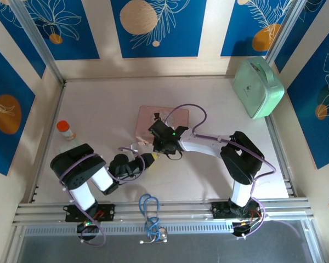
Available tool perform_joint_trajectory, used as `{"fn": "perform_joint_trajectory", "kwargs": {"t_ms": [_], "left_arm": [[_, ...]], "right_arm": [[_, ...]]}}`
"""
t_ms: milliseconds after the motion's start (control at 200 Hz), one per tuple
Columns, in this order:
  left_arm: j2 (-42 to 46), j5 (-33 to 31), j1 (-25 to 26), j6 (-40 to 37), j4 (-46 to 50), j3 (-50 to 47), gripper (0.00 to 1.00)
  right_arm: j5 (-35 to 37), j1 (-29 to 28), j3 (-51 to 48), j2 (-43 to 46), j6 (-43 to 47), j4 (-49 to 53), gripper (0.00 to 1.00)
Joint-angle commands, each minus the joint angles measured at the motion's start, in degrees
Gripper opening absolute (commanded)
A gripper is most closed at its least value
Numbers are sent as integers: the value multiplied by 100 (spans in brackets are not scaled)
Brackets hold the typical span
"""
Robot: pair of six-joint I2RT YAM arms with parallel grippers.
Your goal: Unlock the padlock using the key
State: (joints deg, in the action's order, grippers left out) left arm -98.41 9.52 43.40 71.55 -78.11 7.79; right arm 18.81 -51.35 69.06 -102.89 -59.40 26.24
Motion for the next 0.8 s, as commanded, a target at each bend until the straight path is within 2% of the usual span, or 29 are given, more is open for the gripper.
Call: {"fn": "perform_joint_trajectory", "kwargs": {"t_ms": [0,95,210,385,570,795], "left_arm": [[-64,-56,31,-46,-241,78,40],[-150,-118,115,-41,-258,165,40],[-139,-136,234,-166,-258,245,33],[-113,-233,283,-340,-242,344,30],[-52,-334,283,-582,192,530,25],[94,-301,282,-694,410,627,14]], "right_arm": [[-191,-46,332,-127,-10,469,0],[-236,-43,423,-128,-39,611,0],[-303,-23,580,-173,-89,847,0],[-439,4,732,-266,-116,1022,0],[-569,52,792,-293,-142,1102,0],[-642,69,823,-306,-182,1129,0]]}}
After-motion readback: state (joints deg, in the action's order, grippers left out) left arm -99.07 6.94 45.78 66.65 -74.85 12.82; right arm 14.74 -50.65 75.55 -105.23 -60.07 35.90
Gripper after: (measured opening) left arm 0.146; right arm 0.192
